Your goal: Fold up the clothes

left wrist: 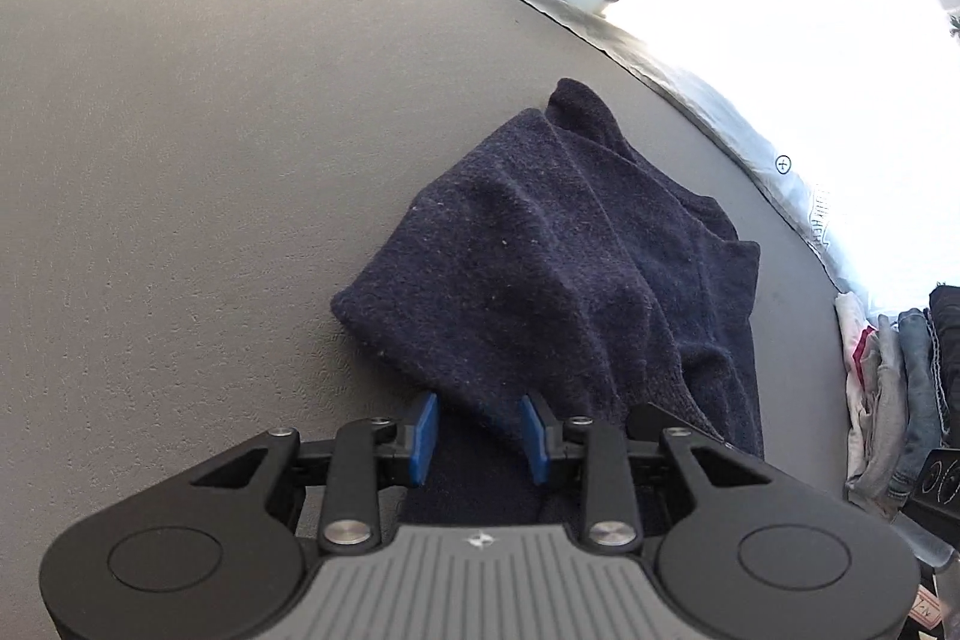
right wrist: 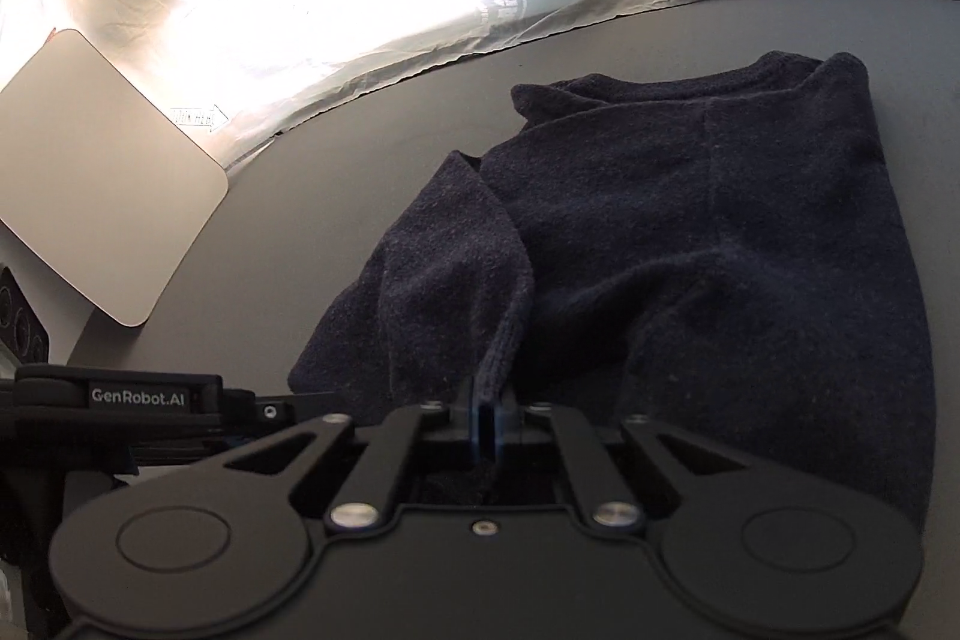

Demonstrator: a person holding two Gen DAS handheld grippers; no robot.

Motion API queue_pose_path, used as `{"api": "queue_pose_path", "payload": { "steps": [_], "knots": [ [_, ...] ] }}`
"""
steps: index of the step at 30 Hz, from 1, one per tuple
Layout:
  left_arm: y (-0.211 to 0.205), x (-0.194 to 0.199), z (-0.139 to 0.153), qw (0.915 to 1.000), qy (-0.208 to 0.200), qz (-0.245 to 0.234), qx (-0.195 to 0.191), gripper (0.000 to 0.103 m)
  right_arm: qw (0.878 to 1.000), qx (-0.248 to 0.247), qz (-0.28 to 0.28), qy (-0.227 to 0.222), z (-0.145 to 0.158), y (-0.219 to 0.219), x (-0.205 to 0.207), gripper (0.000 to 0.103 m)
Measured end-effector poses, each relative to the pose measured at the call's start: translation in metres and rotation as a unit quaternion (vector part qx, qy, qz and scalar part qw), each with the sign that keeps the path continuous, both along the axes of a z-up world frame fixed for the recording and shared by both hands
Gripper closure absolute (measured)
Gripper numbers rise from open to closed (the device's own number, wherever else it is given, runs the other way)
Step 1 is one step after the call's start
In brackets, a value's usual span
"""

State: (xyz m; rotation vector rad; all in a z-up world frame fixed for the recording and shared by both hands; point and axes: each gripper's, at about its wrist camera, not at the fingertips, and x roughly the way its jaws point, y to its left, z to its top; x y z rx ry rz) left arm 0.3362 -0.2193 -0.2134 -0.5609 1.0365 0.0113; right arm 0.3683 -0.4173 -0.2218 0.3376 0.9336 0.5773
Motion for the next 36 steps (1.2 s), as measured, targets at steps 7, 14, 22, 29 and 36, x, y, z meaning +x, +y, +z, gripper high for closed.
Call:
{"api": "queue_pose_path", "payload": {
  "steps": [7,14,22,29,36],
  "knots": [
    [-0.012,-0.025,0.016,0.9994,-0.022,-0.025,0.006,0.07,0.999,0.044,-0.028,-0.01,0.02,-0.012,-0.034,0.098],
    [-0.022,-0.051,0.017,0.999,-0.017,-0.04,-0.003,0.07,0.997,0.048,-0.063,-0.01,0.028,-0.03,-0.077,0.098],
    [-0.04,-0.081,0.01,0.9977,-0.002,-0.067,0.0,0.07,0.993,0.063,-0.099,-0.003,0.027,-0.052,-0.124,0.098],
    [-0.051,-0.104,0.001,0.9967,0.013,-0.081,0.003,0.069,0.986,0.089,-0.137,0.022,0.015,-0.073,-0.155,0.098],
    [-0.059,-0.122,-0.006,0.9952,0.028,-0.094,0.007,0.069,0.98,0.093,-0.169,0.042,0.005,-0.094,-0.185,0.098]
  ]
}}
